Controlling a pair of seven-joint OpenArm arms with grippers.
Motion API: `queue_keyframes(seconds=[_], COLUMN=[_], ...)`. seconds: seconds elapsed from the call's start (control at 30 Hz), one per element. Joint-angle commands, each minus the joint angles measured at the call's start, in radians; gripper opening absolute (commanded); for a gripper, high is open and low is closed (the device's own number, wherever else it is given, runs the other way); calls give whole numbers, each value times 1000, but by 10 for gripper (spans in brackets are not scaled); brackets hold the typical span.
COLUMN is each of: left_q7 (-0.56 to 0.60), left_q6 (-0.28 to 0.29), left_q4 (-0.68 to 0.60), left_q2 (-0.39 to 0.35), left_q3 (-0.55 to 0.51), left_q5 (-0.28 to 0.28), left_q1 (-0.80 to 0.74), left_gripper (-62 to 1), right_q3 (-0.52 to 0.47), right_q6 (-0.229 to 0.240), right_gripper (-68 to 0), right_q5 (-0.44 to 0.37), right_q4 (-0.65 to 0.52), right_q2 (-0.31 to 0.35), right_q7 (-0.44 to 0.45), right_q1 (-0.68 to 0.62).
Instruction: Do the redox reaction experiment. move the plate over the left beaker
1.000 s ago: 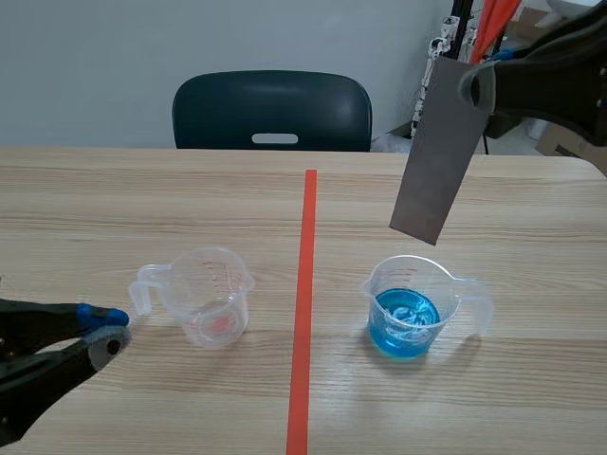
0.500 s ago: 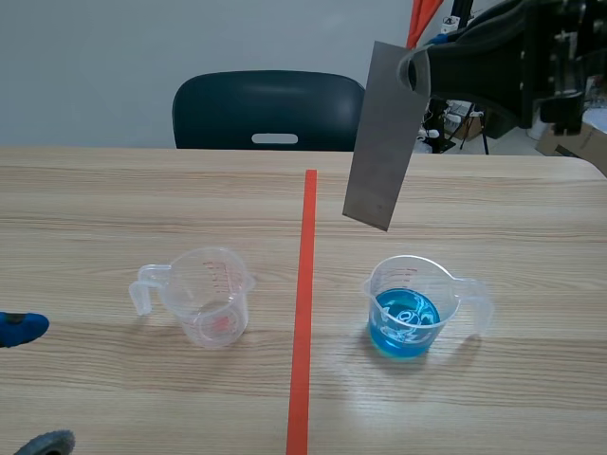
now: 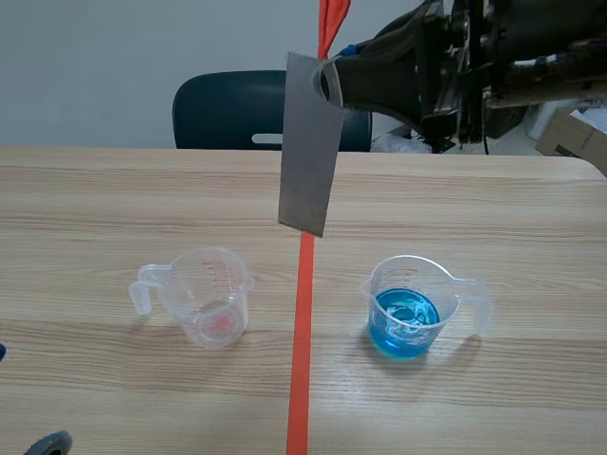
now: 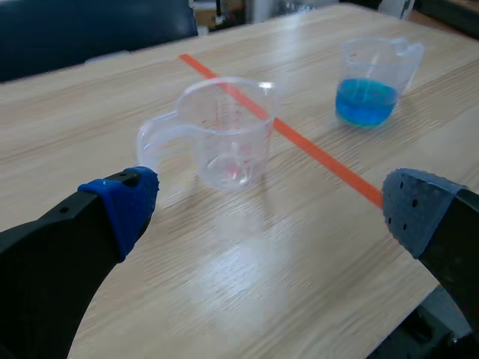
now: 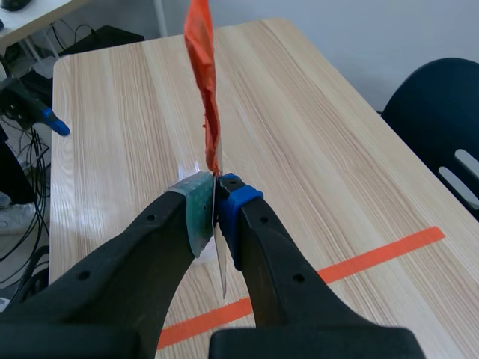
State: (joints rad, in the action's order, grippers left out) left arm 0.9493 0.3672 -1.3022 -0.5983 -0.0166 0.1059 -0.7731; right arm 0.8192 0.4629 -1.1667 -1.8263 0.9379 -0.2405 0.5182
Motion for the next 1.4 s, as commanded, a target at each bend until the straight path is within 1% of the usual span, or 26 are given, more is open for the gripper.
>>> queue_keyframes(seconds=[0.0,0.13,0.4,0.43,0.53,0.57,0.6,0.7,0.77,0.8,0.9,0.97,1.03,1.13,1.17,1.23,1.33,1.37], left_q7=[-19,-56,-56,-20,196,246,272,312,396,446,547,583,587,605,605,605,605,605], left_q6=[-7,-7,-5,-6,-6,-6,-6,-6,-6,-6,-6,-6,-19,-61,-63,-66,-67,-67], left_q4=[15,56,87,103,168,187,205,266,314,337,390,423,458,514,529,557,589,592], left_q2=[6,20,36,42,73,84,95,123,132,135,135,138,144,156,158,162,166,166], left_q3=[-6,-6,-6,-6,-6,-6,-6,-6,-5,-5,-4,5,21,34,37,40,40,40], left_q5=[6,6,6,7,26,23,20,-11,-22,-29,-97,-133,-138,-152,-161,-186,-185,-185], left_q1=[-8,-8,-8,-5,-4,-2,0,13,25,29,48,63,82,118,129,153,184,189], left_gripper=[14,14,14,14,14,14,14,14,14,14,14,14,14,14,14,14,14,14], right_q3=[-15,-15,-15,-15,-15,-15,-15,-15,-15,-15,-15,-14,-13,-13,-13,-13,-13,-13], right_q6=[-5,-27,-33,-33,-45,-54,-56,-60,-80,-82,-91,-116,-127,-139,-143,-168,-190,-194], right_gripper=[-669,-669,-669,-669,-669,-669,-669,-669,-669,-669,-669,-669,-669,-669,-669,-669,-669,-669], right_q5=[-8,-5,29,40,67,71,82,94,100,107,113,113,116,136,146,170,222,225], right_q4=[-7,-7,-6,-6,-6,-6,-6,-5,-5,-5,0,7,16,31,35,41,50,51], right_q2=[-14,-72,-203,-222,-275,-291,-307,-347,-377,-391,-435,-463,-487,-516,-524,-535,-551,-553], right_q7=[12,-24,-114,-124,-159,-171,-178,-202,-220,-230,-271,-301,-319,-343,-345,-347,-348,-348], right_q1=[37,53,66,66,66,66,66,66,66,66,66,66,66,66,66,64,63,63])
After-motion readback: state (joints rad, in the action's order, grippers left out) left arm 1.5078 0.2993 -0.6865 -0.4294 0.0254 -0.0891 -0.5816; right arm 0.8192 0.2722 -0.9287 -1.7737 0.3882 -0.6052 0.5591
